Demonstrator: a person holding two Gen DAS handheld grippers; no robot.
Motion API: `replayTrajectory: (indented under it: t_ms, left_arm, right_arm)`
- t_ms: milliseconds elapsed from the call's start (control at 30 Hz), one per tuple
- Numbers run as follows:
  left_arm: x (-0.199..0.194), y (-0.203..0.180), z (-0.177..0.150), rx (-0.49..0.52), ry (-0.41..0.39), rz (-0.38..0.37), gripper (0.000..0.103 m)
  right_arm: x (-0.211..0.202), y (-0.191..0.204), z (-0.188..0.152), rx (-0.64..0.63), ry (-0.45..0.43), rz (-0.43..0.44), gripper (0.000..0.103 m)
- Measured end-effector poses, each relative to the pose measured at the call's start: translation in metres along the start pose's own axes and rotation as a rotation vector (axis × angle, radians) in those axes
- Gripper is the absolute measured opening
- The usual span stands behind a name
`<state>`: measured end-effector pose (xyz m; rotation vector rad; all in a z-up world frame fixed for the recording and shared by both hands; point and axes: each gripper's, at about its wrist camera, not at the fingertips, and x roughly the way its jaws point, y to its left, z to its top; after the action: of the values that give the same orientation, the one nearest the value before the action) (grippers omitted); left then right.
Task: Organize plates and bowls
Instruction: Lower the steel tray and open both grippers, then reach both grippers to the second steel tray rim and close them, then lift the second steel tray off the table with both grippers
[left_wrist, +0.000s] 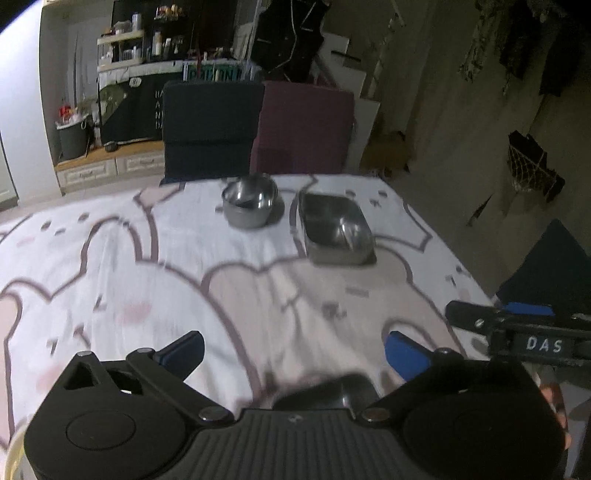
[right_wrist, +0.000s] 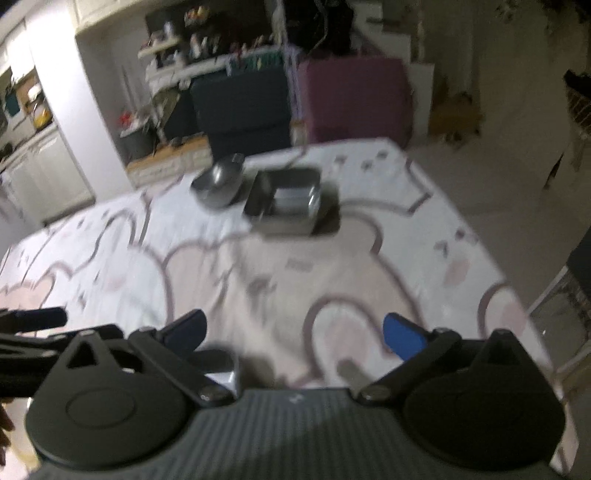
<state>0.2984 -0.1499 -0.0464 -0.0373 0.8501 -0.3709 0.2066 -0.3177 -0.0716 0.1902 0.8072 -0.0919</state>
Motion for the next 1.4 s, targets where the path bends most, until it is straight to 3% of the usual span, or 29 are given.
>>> replayTrajectory:
  t_ms: [233,500,767,867,1000,1133,1267,1400]
  left_arm:
    - [0.056,0.006,0.049,-0.003,-0.035,0.001,0.103]
    - [0.122,0.019,0.086,-0.084,-0.043,-0.049,0.101]
    - [0.186,0.016,0.101,-0.143,0.011,-0.114,0.064]
    - [0.208,0.013,0.103,-0.141,0.047,-0.117,0.056]
    - [0.227,0.009,0.103,-0.136,0.073,-0.115,0.051]
    - [0.235,0.008,0.101,-0.128,0.088,-0.108,0.034]
    - [0.235,0.011,0.101,-0.133,0.096,-0.097,0.015]
    - [0.236,0.012,0.101,-0.135,0.106,-0.090,0.013]
  right_arm:
    - [0.040,-0.032,0.052,0.086,-0.112,-0.015,0.103]
    - [0.131,-0.065,0.088,0.155,-0.072,-0.013,0.101]
    - [0.190,-0.076,0.104,0.220,-0.023,0.032,0.067]
    - [0.202,-0.078,0.104,0.227,-0.008,0.043,0.055]
    - [0.205,-0.079,0.105,0.241,-0.027,0.076,0.047]
    - [0.206,-0.078,0.104,0.228,-0.033,0.103,0.041]
    - [0.207,-0.073,0.105,0.217,-0.019,0.131,0.030]
    - [0.212,-0.061,0.101,0.167,0.011,0.123,0.020]
